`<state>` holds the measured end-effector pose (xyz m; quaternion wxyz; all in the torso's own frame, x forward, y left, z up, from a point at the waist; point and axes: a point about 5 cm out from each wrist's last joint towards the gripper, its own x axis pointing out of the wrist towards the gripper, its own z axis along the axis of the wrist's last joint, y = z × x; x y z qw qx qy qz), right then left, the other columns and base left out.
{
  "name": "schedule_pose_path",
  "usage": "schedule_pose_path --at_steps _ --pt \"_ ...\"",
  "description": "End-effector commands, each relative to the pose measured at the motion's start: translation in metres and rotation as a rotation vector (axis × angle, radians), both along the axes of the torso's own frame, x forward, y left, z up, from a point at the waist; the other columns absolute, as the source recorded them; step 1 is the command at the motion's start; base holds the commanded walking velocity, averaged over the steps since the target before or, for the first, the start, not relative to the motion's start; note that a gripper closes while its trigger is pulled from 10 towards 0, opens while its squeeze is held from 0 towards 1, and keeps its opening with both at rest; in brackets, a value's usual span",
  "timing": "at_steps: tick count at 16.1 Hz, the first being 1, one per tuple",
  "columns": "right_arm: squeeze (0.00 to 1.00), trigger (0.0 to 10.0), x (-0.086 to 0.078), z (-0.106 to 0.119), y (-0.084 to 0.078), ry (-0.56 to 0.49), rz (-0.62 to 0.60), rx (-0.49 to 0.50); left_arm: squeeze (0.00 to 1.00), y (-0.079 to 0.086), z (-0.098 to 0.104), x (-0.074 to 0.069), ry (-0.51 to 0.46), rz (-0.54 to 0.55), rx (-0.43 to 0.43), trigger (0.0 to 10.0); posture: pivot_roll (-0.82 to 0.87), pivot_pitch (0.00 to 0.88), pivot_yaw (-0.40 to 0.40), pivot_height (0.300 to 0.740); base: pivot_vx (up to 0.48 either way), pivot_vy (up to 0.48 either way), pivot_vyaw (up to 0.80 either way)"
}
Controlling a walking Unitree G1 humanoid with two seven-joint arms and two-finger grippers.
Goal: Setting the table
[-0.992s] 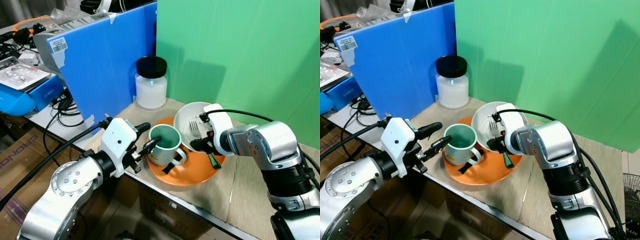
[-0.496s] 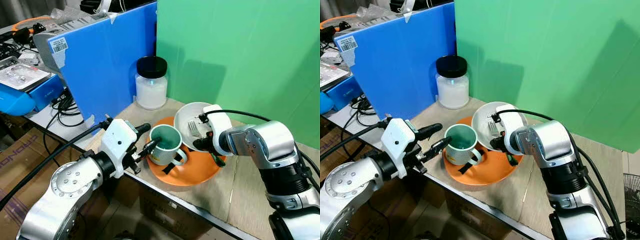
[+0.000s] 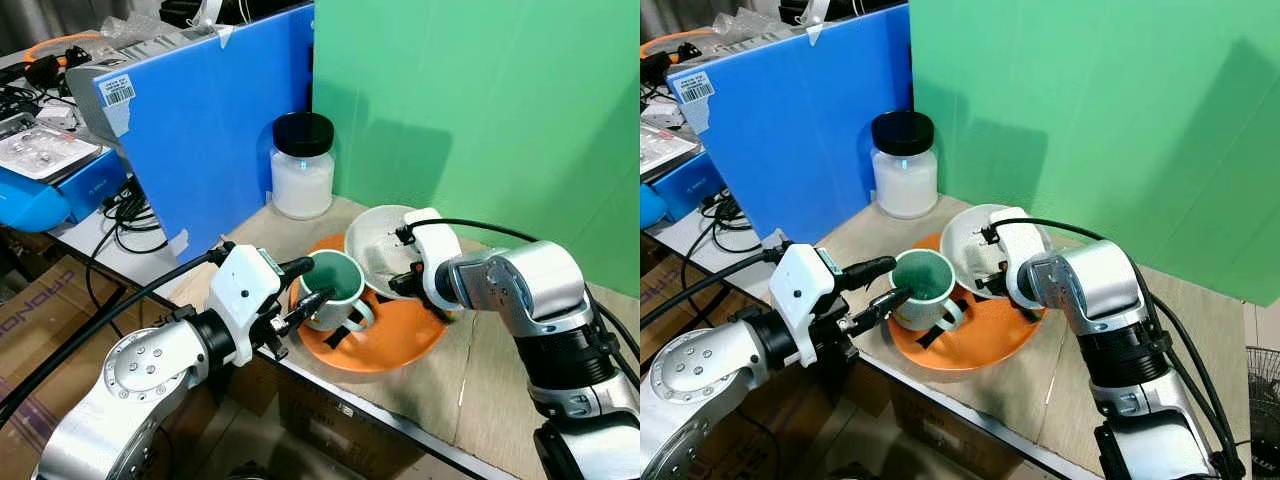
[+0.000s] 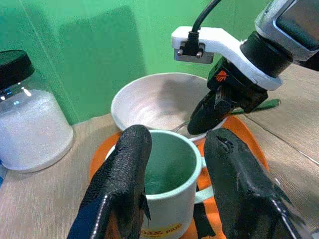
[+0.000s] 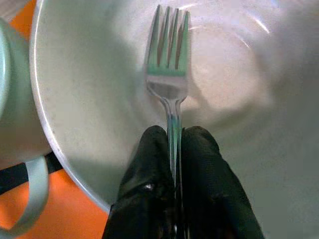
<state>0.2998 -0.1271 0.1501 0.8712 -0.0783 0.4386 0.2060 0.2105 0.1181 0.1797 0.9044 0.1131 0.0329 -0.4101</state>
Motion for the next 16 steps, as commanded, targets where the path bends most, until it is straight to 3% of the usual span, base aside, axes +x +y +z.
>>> schedule_pose_path --at_steps 1,6,8,9,10,11,12,15,16 --pt "0.0 0.0 0.004 0.004 -0.002 -0.022 -0.023 0.004 0.0 -0.002 0.003 -0.003 -0.008 -0.02 0.006 10.0 0.14 0.0 -0.027 0.74 0.0 0.0 0.0" --pt "0.0 0.0 0.012 0.018 -0.009 -0.147 -0.065 0.063 0.0 -0.002 0.005 -0.002 -0.018 -0.013 0.004 10.0 0.14 0.0 -0.027 0.74 0.0 0.0 0.0" --pt "0.0 0.0 0.012 0.035 -0.012 -0.318 -0.086 0.173 0.0 -0.002 0.006 0.0 -0.024 -0.009 0.004 10.0 0.14 0.0 -0.024 0.74 0.0 0.0 0.0" --pt "0.0 0.0 0.012 0.05 -0.015 -0.485 -0.107 0.247 0.0 -0.002 0.008 0.003 -0.036 0.0 0.0 10.0 0.14 0.0 -0.024 0.74 0.0 0.0 0.0" --pt "0.0 0.0 0.009 0.057 -0.019 -0.55 -0.127 0.247 0.0 -0.001 0.009 0.004 -0.042 0.01 -0.007 10.0 0.13 0.0 -0.021 0.74 0.0 0.0 0.0" --pt "0.0 4.0 0.006 0.059 -0.021 -0.561 -0.136 0.26 0.0 -0.001 0.009 0.005 -0.045 0.015 -0.009 10.0 0.13 0.0 -0.019 0.74 0.0 0.0 0.0" --pt "0.0 10.0 -0.007 0.062 -0.023 -0.605 -0.167 0.282 0.0 -0.002 0.008 0.006 -0.048 0.025 -0.016 10.0 0.13 0.0 -0.013 0.74 0.0 0.0 0.0" --pt "0.0 10.0 -0.028 0.053 -0.026 -0.669 -0.277 0.414 0.0 -0.004 0.005 0.008 -0.047 0.063 -0.044 10.0 0.13 0.0 -0.01 0.74 0.0 0.0 0.0" --pt "0.0 10.0 -0.031 0.052 -0.028 -0.68 -0.297 0.408 0.0 -0.004 0.005 0.009 -0.048 0.071 -0.048 10.0 0.13 0.0 -0.01 0.74 0.0 0.0 0.0"
